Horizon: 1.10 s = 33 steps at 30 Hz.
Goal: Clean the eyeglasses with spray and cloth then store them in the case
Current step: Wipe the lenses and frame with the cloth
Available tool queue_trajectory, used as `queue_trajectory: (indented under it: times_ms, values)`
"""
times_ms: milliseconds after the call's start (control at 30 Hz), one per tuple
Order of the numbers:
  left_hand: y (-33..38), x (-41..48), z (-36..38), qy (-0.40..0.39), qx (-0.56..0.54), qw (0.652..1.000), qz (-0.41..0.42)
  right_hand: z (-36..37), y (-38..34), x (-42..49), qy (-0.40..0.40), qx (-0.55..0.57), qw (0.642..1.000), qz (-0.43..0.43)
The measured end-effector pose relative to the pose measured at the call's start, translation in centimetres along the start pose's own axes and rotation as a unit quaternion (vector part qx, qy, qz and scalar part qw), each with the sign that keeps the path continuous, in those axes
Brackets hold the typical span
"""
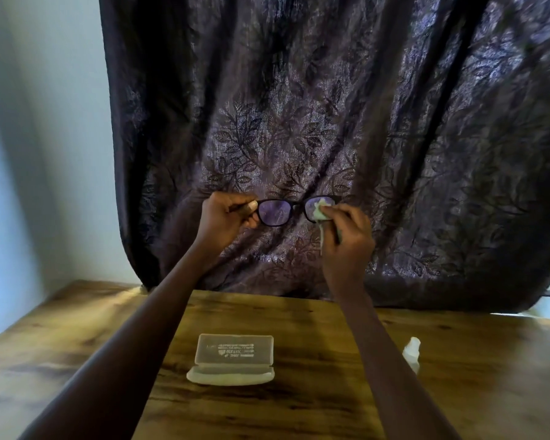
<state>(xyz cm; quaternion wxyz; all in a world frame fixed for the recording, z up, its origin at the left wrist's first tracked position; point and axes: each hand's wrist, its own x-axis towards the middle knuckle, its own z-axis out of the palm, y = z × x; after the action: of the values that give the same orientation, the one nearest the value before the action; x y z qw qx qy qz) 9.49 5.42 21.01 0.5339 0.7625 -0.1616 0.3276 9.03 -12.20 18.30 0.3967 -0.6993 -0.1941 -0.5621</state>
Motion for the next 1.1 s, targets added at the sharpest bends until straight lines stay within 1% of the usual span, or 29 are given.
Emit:
queue_trajectory:
  times_ms: [100,233,333,433,500,567,633,733,800,900,967,1033,1100]
  values:
    - [0.0,0.0,0.5,0.001,-0.017,1.0,-0.002,-0.8,0.7,0.3,0.039,0.003,0.999,0.029]
    - [-0.1,0.1,0.9,-0.016,-0.023,1.0,-0.001,-1.1,1.1,0.4,0.051,0.004,0.997,0.056]
    - [-0.1,0.1,1.0,-0.025,-0.035,0.999,0.004,-0.7,0.8,0.5,0.035,-0.005,0.999,0.027]
    - [-0.1,0.2,0.9,-0.029,-0.039,0.999,0.005,-0.5,0.9,-0.7,-0.017,-0.023,0.999,-0.034]
    - [-0.2,0.2,0.6,-0.035,-0.034,0.999,0.006,-0.8,1.4,-1.6,-0.039,-0.031,0.998,-0.043]
    - [-0.1,0.1,0.4,-0.041,-0.03,0.999,0.008,-1.2,1.9,-1.7,-0.022,-0.029,0.999,-0.012]
    - [0.0,0.0,0.3,-0.044,-0.029,0.999,0.008,-1.5,2.1,-0.8,0.011,-0.022,1.0,0.016]
    - [0.2,-0.2,0.6,-0.06,-0.024,0.998,0.015,-1.3,1.6,1.1,0.031,-0.025,0.999,0.024]
    - [0.3,-0.3,0.7,-0.064,-0.028,0.997,0.017,-0.9,0.9,1.4,0.015,-0.027,1.0,0.001]
    - [0.1,-0.4,0.7,-0.059,-0.036,0.998,0.008,-0.3,0.4,0.0,-0.03,-0.028,0.998,-0.048]
    - [-0.1,-0.3,0.4,-0.054,-0.038,0.998,0.0,-0.3,0.7,-1.1,-0.052,-0.032,0.996,-0.063]
    - [-0.3,-0.3,0.1,-0.05,-0.04,0.998,-0.006,-0.7,1.4,-1.5,-0.053,-0.031,0.997,-0.043]
    - [-0.3,-0.3,-0.1,-0.049,-0.041,0.998,-0.005,-1.1,1.8,-0.9,-0.028,-0.02,0.999,-0.001]
